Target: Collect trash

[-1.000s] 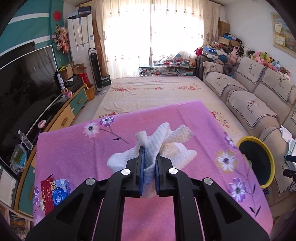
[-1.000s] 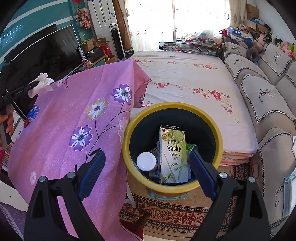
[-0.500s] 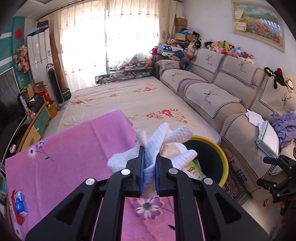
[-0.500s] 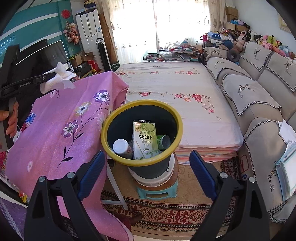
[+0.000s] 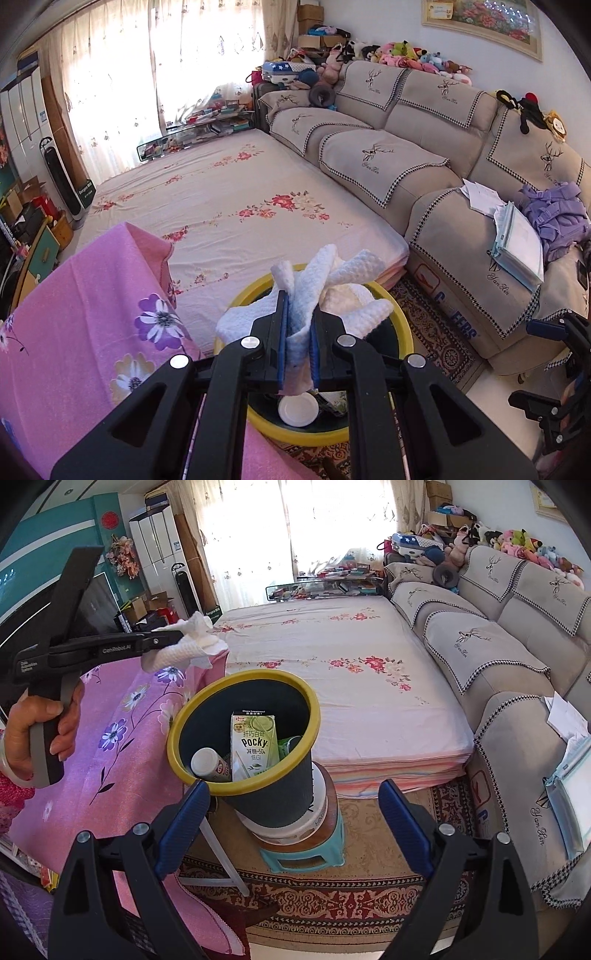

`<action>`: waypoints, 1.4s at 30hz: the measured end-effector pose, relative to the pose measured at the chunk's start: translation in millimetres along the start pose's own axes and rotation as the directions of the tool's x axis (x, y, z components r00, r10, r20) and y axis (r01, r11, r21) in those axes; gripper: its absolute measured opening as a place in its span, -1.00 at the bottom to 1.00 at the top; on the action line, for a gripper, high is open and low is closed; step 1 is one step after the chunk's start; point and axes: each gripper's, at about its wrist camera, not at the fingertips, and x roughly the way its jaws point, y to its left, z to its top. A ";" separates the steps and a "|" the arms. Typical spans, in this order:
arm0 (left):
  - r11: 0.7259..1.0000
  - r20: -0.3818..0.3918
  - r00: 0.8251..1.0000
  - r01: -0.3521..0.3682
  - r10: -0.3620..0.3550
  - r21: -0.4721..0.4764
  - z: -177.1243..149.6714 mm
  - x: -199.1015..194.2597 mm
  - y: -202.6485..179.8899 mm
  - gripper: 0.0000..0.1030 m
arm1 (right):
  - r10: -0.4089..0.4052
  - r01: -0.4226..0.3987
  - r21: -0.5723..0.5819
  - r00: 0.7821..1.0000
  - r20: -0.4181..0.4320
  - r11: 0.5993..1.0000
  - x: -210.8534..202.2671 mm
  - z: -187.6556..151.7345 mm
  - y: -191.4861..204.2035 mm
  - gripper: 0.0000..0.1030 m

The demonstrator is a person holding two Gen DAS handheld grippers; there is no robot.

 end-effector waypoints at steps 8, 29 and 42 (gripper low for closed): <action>0.999 -0.048 0.998 -0.035 0.034 -0.016 -6.5 43.2 0.8 0.38 | 0.001 -0.001 0.015 1.000 -0.016 1.000 5.4 -1.3 -7.6 0.71; 0.911 0.156 0.917 -0.322 0.368 -0.257 -163.6 -247.0 125.6 0.91 | 0.130 -0.112 -0.173 0.987 0.097 0.979 -34.0 -12.4 118.3 0.87; 0.716 0.084 0.795 -0.489 0.601 -0.499 -312.8 -393.7 195.6 0.91 | 0.159 -0.109 -0.203 0.956 0.247 0.973 -87.9 -15.3 216.2 0.87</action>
